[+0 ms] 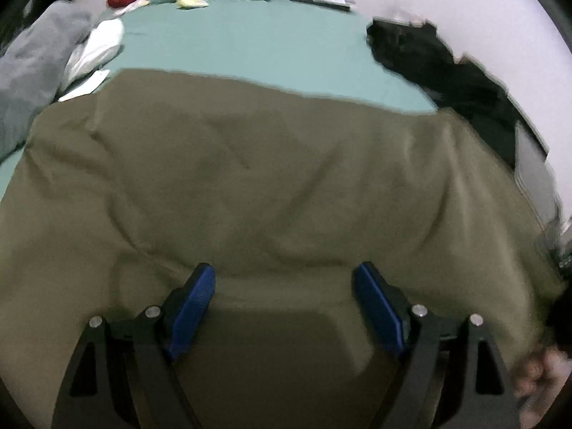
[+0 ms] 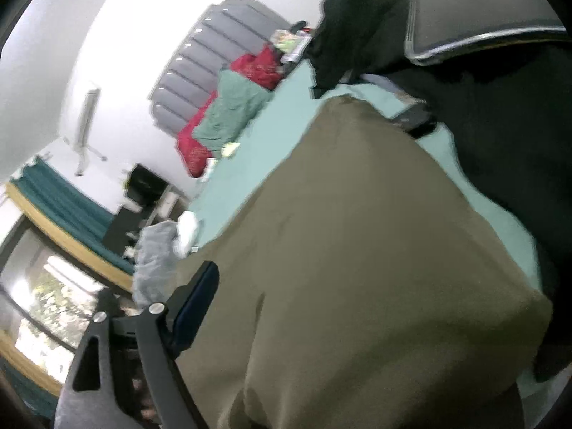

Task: Fold large clothes

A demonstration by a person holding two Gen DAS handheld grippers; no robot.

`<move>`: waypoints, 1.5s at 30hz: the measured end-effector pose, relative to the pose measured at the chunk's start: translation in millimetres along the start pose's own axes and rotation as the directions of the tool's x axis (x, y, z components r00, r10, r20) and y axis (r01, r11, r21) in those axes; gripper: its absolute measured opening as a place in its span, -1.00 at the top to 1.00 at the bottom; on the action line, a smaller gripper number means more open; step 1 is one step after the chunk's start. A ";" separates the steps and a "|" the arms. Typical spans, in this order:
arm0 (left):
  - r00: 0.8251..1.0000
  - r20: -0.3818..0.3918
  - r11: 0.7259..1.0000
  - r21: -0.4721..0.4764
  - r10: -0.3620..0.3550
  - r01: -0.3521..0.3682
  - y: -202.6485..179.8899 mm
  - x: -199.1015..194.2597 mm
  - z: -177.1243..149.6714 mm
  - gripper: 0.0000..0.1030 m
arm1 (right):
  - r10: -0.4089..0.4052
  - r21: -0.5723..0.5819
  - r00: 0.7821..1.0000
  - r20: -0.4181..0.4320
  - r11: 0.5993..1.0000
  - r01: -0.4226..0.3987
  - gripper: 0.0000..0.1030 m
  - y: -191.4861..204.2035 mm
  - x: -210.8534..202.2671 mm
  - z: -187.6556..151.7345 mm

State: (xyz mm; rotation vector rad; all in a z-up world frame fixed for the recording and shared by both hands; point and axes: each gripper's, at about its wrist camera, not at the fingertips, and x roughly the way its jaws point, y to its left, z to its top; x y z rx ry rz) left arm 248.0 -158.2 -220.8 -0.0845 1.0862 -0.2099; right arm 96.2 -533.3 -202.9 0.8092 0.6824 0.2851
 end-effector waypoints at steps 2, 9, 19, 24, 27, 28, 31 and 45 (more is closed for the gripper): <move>1.000 0.014 1.000 0.006 0.027 -0.027 -2.9 5.9 -2.5 -0.62 | -0.002 -0.050 1.000 -0.007 0.999 0.002 0.26 10.0 2.8 0.7; 0.998 0.031 0.998 0.028 0.055 -0.056 -8.1 3.6 -8.6 -0.64 | 0.061 -0.133 0.998 0.007 0.989 -0.059 0.58 45.3 1.2 3.3; 0.999 -0.001 0.998 -0.035 -0.043 0.042 22.9 -26.5 -1.9 -0.61 | -0.005 -0.393 1.000 0.010 0.920 0.008 0.60 167.4 8.7 -5.8; 0.995 0.075 0.995 -0.067 -0.067 0.072 71.4 -75.4 -12.2 -0.61 | -0.067 -0.546 0.997 -0.027 0.837 0.041 0.60 242.0 35.9 -28.0; 0.991 0.106 0.990 -0.111 -0.076 0.088 107.0 -99.0 -19.3 -0.61 | -0.086 -0.606 0.994 -0.061 0.795 0.031 0.60 274.7 56.9 -47.7; 0.990 0.118 0.989 -0.122 -0.072 0.087 119.9 -106.9 -21.3 -0.61 | -0.092 -0.620 0.992 -0.083 0.784 0.021 0.60 286.0 67.5 -56.8; 0.987 0.158 0.987 -0.148 -0.030 0.054 162.4 -131.0 -33.1 -0.61 | -0.098 -0.648 0.984 -0.146 0.762 -0.021 0.60 310.6 97.1 -82.6; 0.971 0.218 0.911 -0.412 0.095 0.003 308.4 -185.6 -73.3 -0.61 | -0.166 -0.650 0.826 -0.538 0.706 -0.281 -0.29 334.8 221.3 -240.0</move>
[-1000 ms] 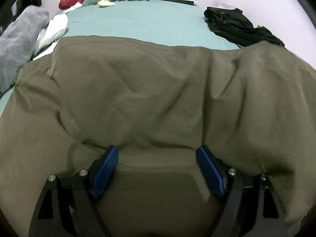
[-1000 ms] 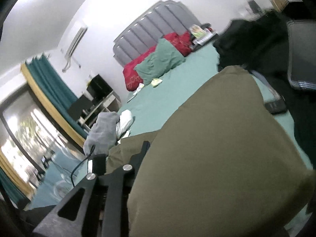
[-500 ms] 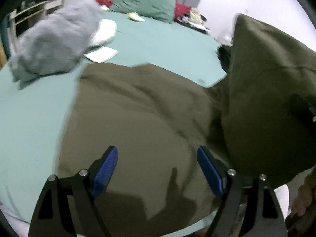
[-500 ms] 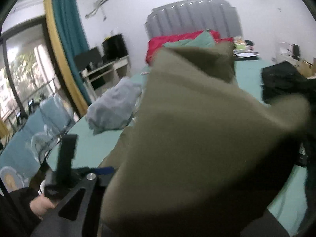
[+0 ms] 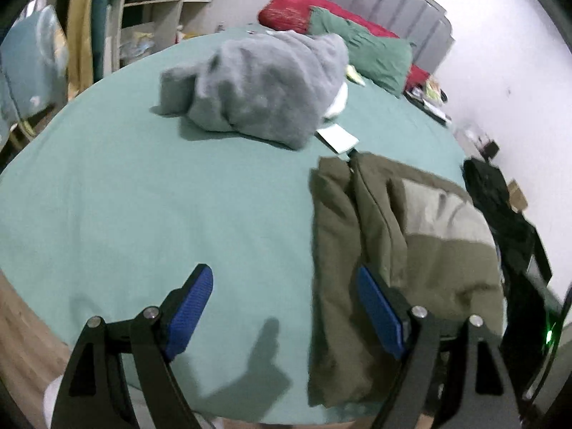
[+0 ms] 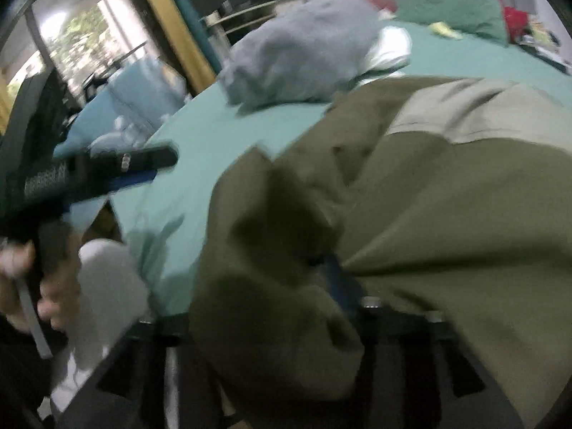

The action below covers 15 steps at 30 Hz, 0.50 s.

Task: Fold large clothes

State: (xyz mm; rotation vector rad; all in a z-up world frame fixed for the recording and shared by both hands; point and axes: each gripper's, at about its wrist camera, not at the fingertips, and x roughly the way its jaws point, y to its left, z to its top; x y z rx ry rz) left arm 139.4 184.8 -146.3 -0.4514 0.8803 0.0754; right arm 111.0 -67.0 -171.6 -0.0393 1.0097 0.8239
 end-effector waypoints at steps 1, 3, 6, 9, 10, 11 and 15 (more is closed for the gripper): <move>1.000 0.006 1.000 -0.006 -0.006 0.006 5.7 -4.5 3.7 -0.61 | 0.023 -0.010 1.000 0.002 1.000 -0.023 -0.51 3.7 -2.9 1.4; 1.000 0.020 1.000 -0.011 -0.014 0.014 6.4 -8.5 12.6 -0.61 | 0.051 -0.014 0.999 -0.012 0.999 -0.051 -0.55 9.1 -13.1 4.6; 0.998 0.025 0.998 0.011 -0.060 0.060 -5.1 -11.5 25.3 -0.61 | 0.080 -0.015 0.997 0.009 0.997 -0.080 -0.55 11.9 -44.7 7.8; 0.991 0.018 0.988 0.086 -0.133 0.131 -38.5 -9.8 34.1 -0.61 | 0.056 -0.016 0.995 0.078 0.998 -0.055 -0.63 5.6 -91.3 6.2; 0.987 0.006 0.982 0.109 -0.158 0.156 -50.8 -7.3 35.5 -0.61 | 0.044 -0.012 0.994 0.096 0.999 -0.043 -0.65 0.5 -105.7 0.4; 0.980 -0.021 0.969 0.141 -0.200 0.201 -68.6 -2.0 34.9 -0.61 | 0.025 -0.003 0.992 0.120 1.000 -0.025 -0.65 -6.4 -121.0 0.1; 0.948 -0.171 0.922 0.241 -0.267 0.303 -117.4 35.6 16.5 -0.65 | -0.108 0.104 0.966 0.237 0.991 0.085 -0.67 -57.4 -174.1 -13.9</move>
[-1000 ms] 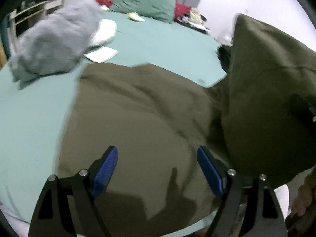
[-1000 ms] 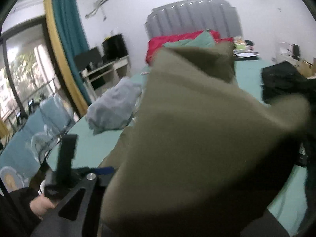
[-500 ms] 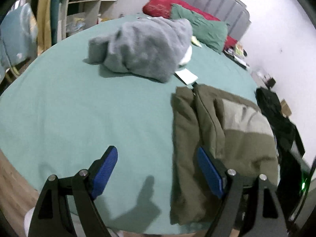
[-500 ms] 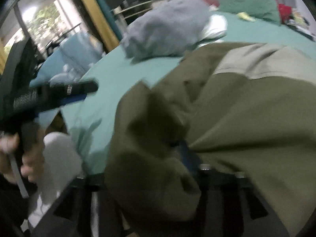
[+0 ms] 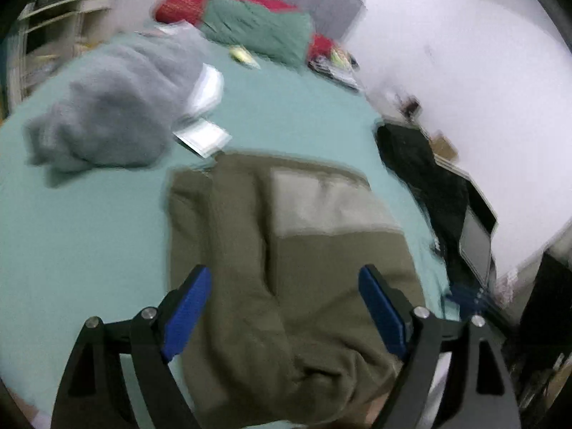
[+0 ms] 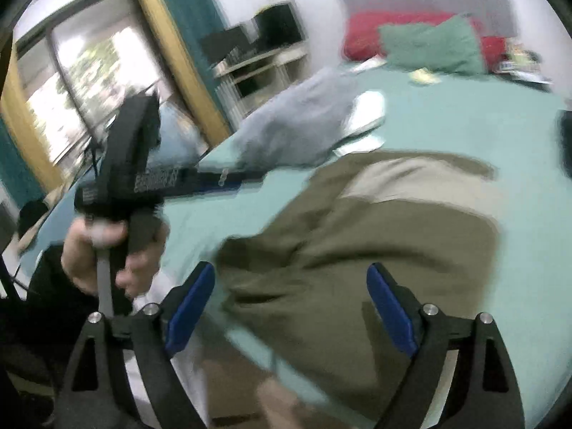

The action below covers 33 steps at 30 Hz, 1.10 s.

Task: Fold large clothes

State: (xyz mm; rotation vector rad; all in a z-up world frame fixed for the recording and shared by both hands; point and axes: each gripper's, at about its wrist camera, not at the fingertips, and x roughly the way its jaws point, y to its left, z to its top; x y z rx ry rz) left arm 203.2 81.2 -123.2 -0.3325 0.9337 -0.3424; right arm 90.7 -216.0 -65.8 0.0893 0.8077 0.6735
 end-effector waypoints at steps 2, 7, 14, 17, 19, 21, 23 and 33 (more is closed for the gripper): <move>0.996 -0.085 0.999 0.036 0.022 -0.019 -6.7 33.3 -9.6 -0.65 | -0.091 0.074 0.996 0.026 0.993 0.088 -0.67 -35.3 -7.8 -5.0; 0.986 -0.150 0.995 0.082 0.071 -0.059 3.2 74.5 -38.1 0.64 | -0.206 0.229 0.979 0.003 0.953 0.200 -0.21 -114.1 7.6 -32.9; 0.998 -0.018 0.998 0.017 0.059 -0.058 21.3 4.8 -30.1 0.94 | -0.198 0.174 0.980 -0.021 0.964 0.199 0.95 -107.5 62.5 -16.9; 0.993 -0.002 0.993 0.009 0.119 -0.118 34.0 -14.2 -30.9 0.94 | -0.194 0.091 0.977 -0.088 0.975 0.201 0.95 -91.4 92.3 -9.5; 0.983 -0.031 0.983 0.019 0.182 -0.182 47.6 -8.1 -34.0 0.93 | -0.206 0.005 0.967 -0.148 0.978 0.209 0.95 -75.2 120.7 -12.6; 0.969 -0.121 0.975 -0.031 0.215 -0.220 73.4 14.4 -44.6 0.86 | -0.238 -0.050 0.960 -0.145 0.971 0.233 0.95 -62.6 133.8 -17.1; 0.960 -0.157 0.969 -0.048 0.231 -0.240 83.6 26.1 -49.7 0.63 | -0.257 -0.073 0.958 -0.127 0.966 0.249 0.95 -57.3 136.8 -19.9; 0.964 0.104 0.970 -0.014 0.243 -0.243 43.0 -22.4 9.9 -0.35 | -0.188 -0.047 0.979 0.082 0.980 0.192 -0.04 -53.2 85.7 29.1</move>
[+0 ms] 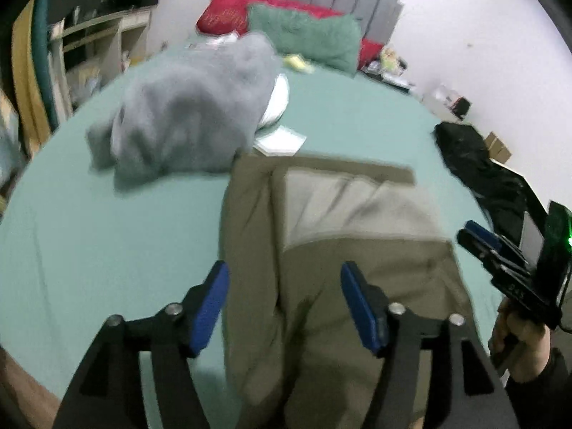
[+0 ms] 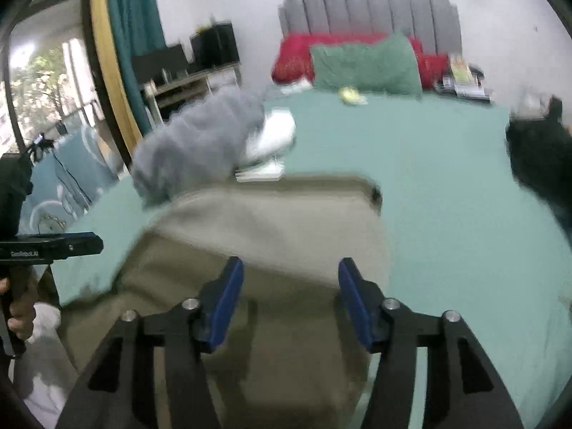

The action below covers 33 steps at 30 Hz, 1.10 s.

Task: Fold large clothes

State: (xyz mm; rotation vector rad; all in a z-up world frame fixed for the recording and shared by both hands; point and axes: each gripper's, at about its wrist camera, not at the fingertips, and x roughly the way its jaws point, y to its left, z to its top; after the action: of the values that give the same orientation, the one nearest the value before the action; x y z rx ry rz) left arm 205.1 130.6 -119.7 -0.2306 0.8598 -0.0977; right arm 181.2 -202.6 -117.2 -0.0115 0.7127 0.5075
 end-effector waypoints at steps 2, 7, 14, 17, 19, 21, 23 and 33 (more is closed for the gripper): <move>0.999 0.022 0.998 0.045 -0.040 0.039 -12.1 10.0 15.7 -0.46 | 0.020 0.000 0.999 -0.030 1.000 -0.020 -0.04 -3.9 15.0 9.1; 0.988 -0.151 0.996 0.068 -0.043 0.053 -22.7 80.7 34.4 -0.46 | 0.021 0.083 0.978 -0.209 0.997 -0.004 -0.04 -21.6 82.3 3.6; 0.967 -0.254 1.000 -0.010 -0.002 -0.001 5.9 151.9 21.9 -0.71 | -0.046 -0.069 0.972 -0.232 0.997 0.031 -0.13 -10.3 103.3 1.2; 0.980 -0.199 0.999 -0.033 0.018 -0.025 5.0 124.8 18.5 -0.70 | -0.035 -0.048 0.977 -0.209 0.999 0.025 -0.13 -10.6 82.7 6.1; 0.987 -0.162 0.999 -0.029 0.010 -0.015 2.2 102.5 17.2 -0.70 | -0.007 -0.021 0.980 -0.198 1.000 0.003 -0.14 -9.0 63.2 5.7; 0.991 -0.132 0.999 -0.038 -0.028 0.023 -4.3 75.9 9.2 -0.70 | 0.014 -0.019 0.980 -0.198 1.000 -0.018 -0.19 -2.2 34.6 -3.3; 0.989 -0.133 0.998 -0.030 -0.066 0.062 -11.8 60.7 -1.6 -0.70 | 0.023 -0.031 0.978 -0.208 0.999 -0.030 -0.27 5.9 9.5 -18.2; 0.975 -0.214 0.998 -0.037 -0.055 0.048 -21.9 67.9 -87.9 -0.75 | 0.005 0.078 0.972 -0.233 0.997 0.013 -0.60 2.1 -11.4 -111.7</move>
State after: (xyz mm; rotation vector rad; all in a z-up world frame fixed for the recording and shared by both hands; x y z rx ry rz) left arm 182.6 83.0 -219.9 -0.2753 1.0720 -0.1600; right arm 103.5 -225.8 -194.8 0.0013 0.9626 0.4781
